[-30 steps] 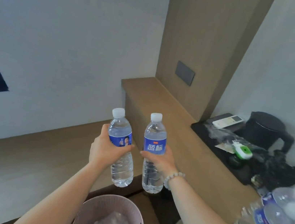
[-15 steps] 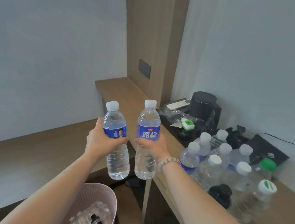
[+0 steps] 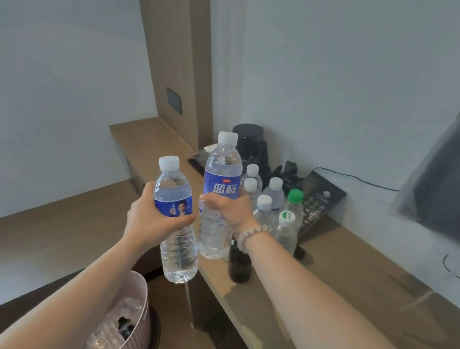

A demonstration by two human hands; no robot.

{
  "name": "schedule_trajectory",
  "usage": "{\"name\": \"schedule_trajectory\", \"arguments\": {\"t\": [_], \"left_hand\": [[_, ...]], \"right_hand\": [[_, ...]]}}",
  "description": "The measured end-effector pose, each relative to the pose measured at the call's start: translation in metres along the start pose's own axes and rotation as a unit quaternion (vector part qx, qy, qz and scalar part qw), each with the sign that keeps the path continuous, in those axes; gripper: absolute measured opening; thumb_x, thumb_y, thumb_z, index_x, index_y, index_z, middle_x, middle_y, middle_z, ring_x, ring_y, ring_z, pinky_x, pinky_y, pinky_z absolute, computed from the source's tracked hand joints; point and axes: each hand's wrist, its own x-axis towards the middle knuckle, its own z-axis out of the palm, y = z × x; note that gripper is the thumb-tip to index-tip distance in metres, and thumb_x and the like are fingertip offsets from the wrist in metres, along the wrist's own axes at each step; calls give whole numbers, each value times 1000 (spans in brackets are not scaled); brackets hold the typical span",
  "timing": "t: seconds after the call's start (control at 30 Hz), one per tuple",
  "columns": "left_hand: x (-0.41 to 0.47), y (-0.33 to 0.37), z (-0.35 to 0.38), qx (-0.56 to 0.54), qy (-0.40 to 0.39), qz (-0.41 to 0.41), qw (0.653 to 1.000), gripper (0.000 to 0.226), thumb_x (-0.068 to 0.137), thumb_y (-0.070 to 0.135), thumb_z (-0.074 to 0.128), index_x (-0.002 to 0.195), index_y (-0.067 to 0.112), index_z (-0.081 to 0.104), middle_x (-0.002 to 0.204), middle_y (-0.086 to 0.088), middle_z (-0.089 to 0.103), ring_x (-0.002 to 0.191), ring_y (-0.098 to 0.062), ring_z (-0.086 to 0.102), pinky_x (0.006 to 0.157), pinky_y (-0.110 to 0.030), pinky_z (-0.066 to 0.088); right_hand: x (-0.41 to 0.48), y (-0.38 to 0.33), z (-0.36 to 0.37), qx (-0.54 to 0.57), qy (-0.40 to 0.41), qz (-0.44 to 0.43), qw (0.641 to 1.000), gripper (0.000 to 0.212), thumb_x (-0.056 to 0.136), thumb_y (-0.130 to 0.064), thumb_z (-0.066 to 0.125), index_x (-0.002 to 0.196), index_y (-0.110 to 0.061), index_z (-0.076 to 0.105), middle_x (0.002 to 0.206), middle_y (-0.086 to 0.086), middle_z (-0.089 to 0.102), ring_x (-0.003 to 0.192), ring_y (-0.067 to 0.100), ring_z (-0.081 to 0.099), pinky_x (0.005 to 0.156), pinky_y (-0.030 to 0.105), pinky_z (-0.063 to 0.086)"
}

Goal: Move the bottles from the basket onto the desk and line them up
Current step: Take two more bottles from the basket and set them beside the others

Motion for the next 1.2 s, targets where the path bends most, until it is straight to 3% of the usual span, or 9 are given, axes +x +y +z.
{"name": "schedule_trajectory", "arguments": {"t": [0.1, 0.2, 0.33, 0.47, 0.57, 0.67, 0.87, 1.03, 1.2], "left_hand": [[-10, 12, 16, 2, -18, 9, 1000, 67, 58, 27, 87, 111, 27, 46, 92, 17, 58, 88, -10, 61, 80, -31, 49], [-22, 24, 36, -10, -42, 19, 999, 67, 58, 27, 87, 110, 28, 44, 92, 18, 57, 88, -10, 60, 75, -25, 45], [-39, 35, 67, -36, -83, 26, 996, 71, 59, 26, 87, 115, 26, 44, 99, 12, 57, 90, -10, 57, 67, -17, 42], [-53, 32, 102, -14, -141, 37, 989, 67, 59, 29, 86, 110, 27, 42, 92, 20, 57, 88, -8, 59, 70, -23, 45], [-63, 26, 127, 47, -178, 45, 982, 73, 57, 38, 85, 115, 24, 42, 101, 11, 61, 93, -14, 61, 69, -26, 49], [-70, 22, 144, 95, -175, 44, 979, 79, 56, 44, 84, 121, 25, 43, 111, 7, 59, 103, -17, 57, 79, -33, 52], [-70, 19, 164, 117, -177, 28, 977, 82, 58, 47, 83, 126, 23, 43, 121, 8, 48, 112, -12, 51, 84, -26, 44], [-67, 17, 171, 130, -179, 18, 975, 77, 61, 43, 82, 125, 20, 46, 121, 4, 49, 109, -16, 53, 84, -29, 45], [-65, 15, 177, 122, -179, 17, 976, 71, 66, 39, 79, 127, 22, 46, 121, 5, 49, 106, -18, 55, 78, -25, 39]], "right_hand": [[-17, -4, -26, 2, 25, 0, 1000, 39, 69, -18, 80, 104, -14, 61, 92, 1, 65, 86, 15, 63, 82, 33, 54], [-34, -8, -51, -1, 69, 12, 998, 36, 77, -11, 75, 110, -8, 62, 93, 3, 66, 84, 15, 63, 74, 25, 52], [-53, -15, -86, -6, 119, 7, 993, 24, 75, -2, 74, 94, -13, 64, 81, -2, 67, 74, 7, 65, 67, 17, 53], [-69, -12, -120, 3, 182, 14, 983, 31, 72, -3, 76, 99, -14, 63, 89, 2, 67, 81, 15, 64, 71, 23, 53], [-79, 0, -145, -6, 230, 30, 973, 40, 70, -5, 79, 106, -12, 61, 93, 4, 68, 83, 17, 64, 70, 24, 52], [-84, 16, -166, -39, 269, 57, 961, 51, 66, -12, 83, 111, -13, 59, 97, 2, 68, 86, 15, 64, 71, 25, 51], [-91, 44, -188, -73, 320, 120, 937, 58, 63, -15, 86, 109, -17, 51, 101, -2, 61, 93, 16, 60, 85, 34, 50], [-88, 61, -191, -120, 328, 128, 928, 74, 58, -12, 88, 121, -15, 50, 112, -1, 60, 102, 18, 59, 89, 34, 50], [-83, 72, -189, -208, 313, 137, 916, 73, 49, -21, 92, 112, -13, 56, 112, 4, 58, 103, 20, 59, 89, 36, 51]]}}
